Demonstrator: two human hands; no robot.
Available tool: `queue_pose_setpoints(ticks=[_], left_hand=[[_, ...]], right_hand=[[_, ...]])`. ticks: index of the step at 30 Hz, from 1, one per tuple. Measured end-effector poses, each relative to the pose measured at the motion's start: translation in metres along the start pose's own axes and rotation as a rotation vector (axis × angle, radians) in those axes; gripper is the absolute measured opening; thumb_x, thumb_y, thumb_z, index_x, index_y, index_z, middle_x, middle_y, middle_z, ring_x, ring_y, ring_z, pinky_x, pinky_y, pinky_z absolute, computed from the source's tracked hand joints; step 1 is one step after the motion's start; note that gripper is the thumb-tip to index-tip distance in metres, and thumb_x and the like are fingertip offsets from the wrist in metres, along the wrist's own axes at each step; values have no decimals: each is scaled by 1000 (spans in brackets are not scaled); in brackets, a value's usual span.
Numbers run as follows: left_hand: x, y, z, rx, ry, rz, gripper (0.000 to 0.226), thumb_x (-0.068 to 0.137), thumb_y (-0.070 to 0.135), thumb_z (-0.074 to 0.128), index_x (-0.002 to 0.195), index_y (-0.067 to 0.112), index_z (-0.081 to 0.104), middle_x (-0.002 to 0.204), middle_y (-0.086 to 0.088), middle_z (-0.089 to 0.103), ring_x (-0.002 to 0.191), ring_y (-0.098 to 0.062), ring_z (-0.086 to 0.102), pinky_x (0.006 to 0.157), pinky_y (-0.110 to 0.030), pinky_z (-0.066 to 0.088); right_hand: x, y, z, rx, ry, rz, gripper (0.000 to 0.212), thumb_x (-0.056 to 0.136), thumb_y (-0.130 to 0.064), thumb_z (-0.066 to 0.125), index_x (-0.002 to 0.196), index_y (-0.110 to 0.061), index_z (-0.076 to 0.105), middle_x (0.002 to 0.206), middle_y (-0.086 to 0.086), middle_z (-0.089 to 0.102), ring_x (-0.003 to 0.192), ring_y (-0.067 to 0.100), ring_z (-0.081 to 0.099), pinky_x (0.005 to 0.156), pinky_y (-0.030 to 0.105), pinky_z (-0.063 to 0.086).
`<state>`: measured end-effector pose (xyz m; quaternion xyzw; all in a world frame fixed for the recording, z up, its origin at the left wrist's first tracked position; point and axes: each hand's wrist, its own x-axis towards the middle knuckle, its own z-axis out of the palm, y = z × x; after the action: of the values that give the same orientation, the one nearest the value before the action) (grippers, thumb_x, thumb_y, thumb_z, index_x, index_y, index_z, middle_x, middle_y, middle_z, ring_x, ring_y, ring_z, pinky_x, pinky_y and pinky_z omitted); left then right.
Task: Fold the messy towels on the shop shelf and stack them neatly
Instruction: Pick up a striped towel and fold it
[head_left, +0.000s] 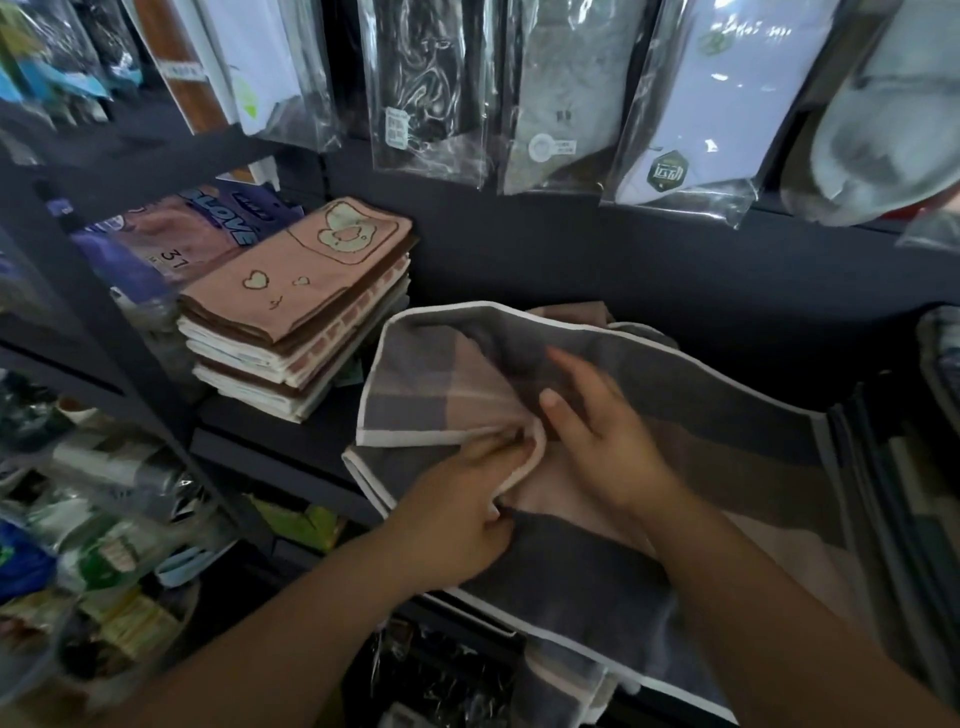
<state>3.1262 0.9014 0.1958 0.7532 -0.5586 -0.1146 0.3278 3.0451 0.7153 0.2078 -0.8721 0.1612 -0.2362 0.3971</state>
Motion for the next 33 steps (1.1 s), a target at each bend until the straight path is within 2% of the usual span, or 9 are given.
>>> queue_pose_setpoints(ticks=[4,8,12,16,19,21,24,28,33], left_hand=[[-18,-6,12,-2,58,46,77,79,35,75,148,24,45,147,12,49,132,2,41,108,-9,30],[-42,-16,8,-51,249,-50,40,74,29,76,112,19,70,107,8,67,101,0,56,87,-7,41],[-58,-24,8,37,324,16,15,82,25,73,96,18,76,109,10,67,105,-5,57,93,-22,45],[-60,-19,4,18,385,4,17,94,27,61,101,19,74,105,14,67,100,-4,59,88,-20,45],[-62,-13,-5,-95,412,-90,12,100,33,52,102,32,64,80,17,59,69,0,56,63,-13,40],[-63,-12,-14,-157,459,-139,10,100,39,47,98,40,58,67,11,55,51,-7,49,49,-18,35],[-61,-8,-32,-203,571,-162,10,99,39,47,97,43,56,76,7,60,61,-13,58,52,-28,44],[-63,-4,-55,-312,711,-212,23,92,21,50,103,35,63,91,31,69,86,6,66,67,-7,48],[-69,-9,-63,-290,644,-286,38,88,22,47,83,55,65,84,18,70,75,2,65,61,-13,49]], right_hand=[[20,-28,9,-169,-191,-309,42,91,-47,60,128,-31,67,139,-5,58,131,11,49,112,27,35],[43,-40,28,-423,-454,-286,44,81,-42,75,124,-31,70,137,-6,61,129,18,53,108,42,44],[50,-39,35,-640,-445,-184,48,79,-50,76,124,-35,66,123,-7,69,114,19,63,94,40,52],[49,-45,37,-671,-320,-179,23,91,-42,64,111,-32,71,107,-2,73,101,23,66,84,35,53],[55,-45,38,-470,-150,-113,15,92,-31,61,89,-21,71,81,0,70,81,23,65,73,36,52],[63,-48,35,-48,20,106,20,90,-23,61,72,-17,63,66,-2,60,72,20,59,71,38,50],[71,-54,18,608,238,511,18,92,-18,59,74,-17,62,71,7,62,74,27,62,66,45,55],[68,-33,3,678,262,674,12,87,-13,65,95,-22,65,89,8,69,79,24,67,56,30,57],[60,-17,7,759,266,825,11,89,-21,70,98,-15,66,86,7,67,77,19,64,56,29,56]])
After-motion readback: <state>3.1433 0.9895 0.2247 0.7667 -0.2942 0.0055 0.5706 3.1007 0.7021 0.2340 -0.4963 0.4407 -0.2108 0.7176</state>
